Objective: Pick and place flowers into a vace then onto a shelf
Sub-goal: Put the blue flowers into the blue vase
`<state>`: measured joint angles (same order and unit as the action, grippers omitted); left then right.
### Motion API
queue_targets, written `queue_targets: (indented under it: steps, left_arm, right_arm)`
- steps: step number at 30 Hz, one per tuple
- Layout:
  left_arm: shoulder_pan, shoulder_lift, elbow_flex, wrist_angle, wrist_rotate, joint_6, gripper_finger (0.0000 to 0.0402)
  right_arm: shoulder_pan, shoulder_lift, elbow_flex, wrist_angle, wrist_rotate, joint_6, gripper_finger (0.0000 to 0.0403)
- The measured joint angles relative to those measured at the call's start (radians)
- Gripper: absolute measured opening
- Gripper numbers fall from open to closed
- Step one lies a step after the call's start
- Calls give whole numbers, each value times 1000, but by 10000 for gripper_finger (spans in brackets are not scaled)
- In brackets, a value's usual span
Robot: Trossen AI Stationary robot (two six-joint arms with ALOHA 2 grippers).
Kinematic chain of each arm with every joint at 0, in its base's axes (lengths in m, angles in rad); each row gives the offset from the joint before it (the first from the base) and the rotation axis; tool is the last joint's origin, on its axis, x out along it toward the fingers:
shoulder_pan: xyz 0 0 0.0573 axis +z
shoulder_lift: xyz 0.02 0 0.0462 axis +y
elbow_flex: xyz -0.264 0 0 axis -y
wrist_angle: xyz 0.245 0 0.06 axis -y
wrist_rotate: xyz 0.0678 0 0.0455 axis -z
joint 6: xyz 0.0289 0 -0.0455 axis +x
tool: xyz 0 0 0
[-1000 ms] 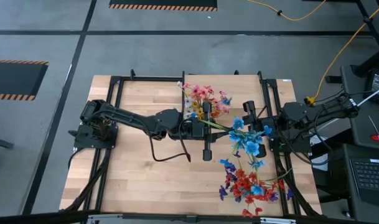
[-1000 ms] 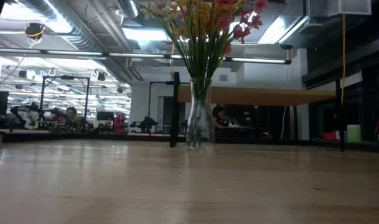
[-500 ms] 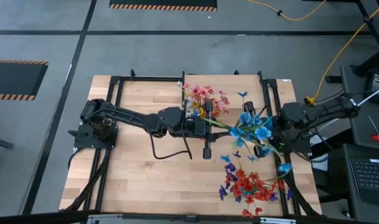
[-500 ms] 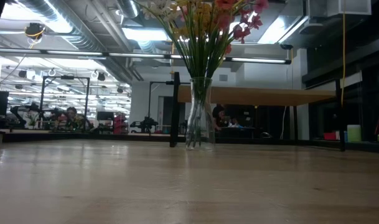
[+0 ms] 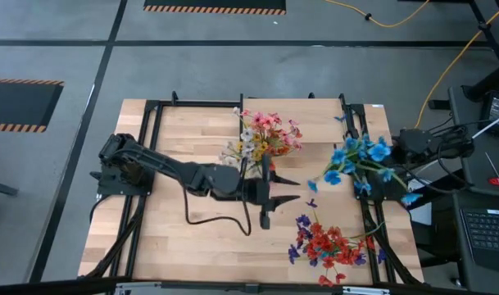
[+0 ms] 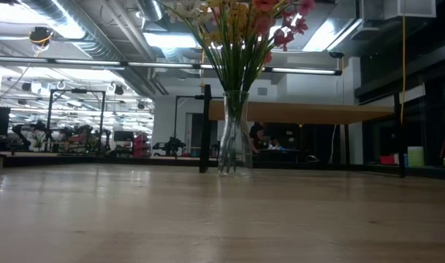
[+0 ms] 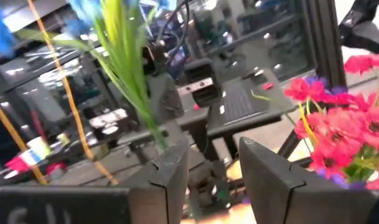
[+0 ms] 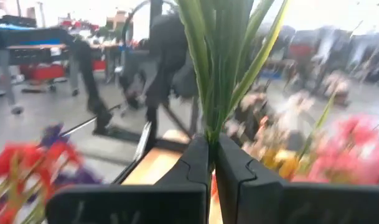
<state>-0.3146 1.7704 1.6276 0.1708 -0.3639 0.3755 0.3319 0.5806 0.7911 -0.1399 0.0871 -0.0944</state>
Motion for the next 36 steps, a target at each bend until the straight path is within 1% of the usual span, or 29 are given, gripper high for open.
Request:
queue_targets:
  steps: [3,6,8,12,15,19,23,27,32,36]
  left_arm:
    - [-23,-6,0,-43,-111,-10,129]
    - [-42,-5,0,-99,-194,-31,108]
    - [-59,-5,0,-119,-218,-58,89]
    - [-81,-5,0,-123,-266,-108,52]
    - [-84,-5,0,-124,-301,-129,31]
    - [-84,-5,0,-124,-307,-173,14]
    - [-82,-5,0,-124,-307,-218,4]
    - [-82,-4,0,-123,-307,-235,2]
    - [-82,-4,0,-122,-308,-235,5]
    - [-82,-4,0,-116,-310,-235,2]
  right_arm:
    - [24,-46,-29,-88,-1,39,6]
    - [53,-77,-29,-179,0,90,6]
    - [76,-102,-29,-236,14,111,6]
    - [118,-168,-29,-384,127,163,6]
    - [145,-218,-29,-466,141,207,6]
    - [171,-268,-23,-555,141,255,6]
    - [183,-281,7,-694,139,283,6]
    - [189,-283,11,-790,103,281,6]
    - [189,-290,-7,-831,12,294,6]
    - [189,-339,-48,-831,-31,278,6]
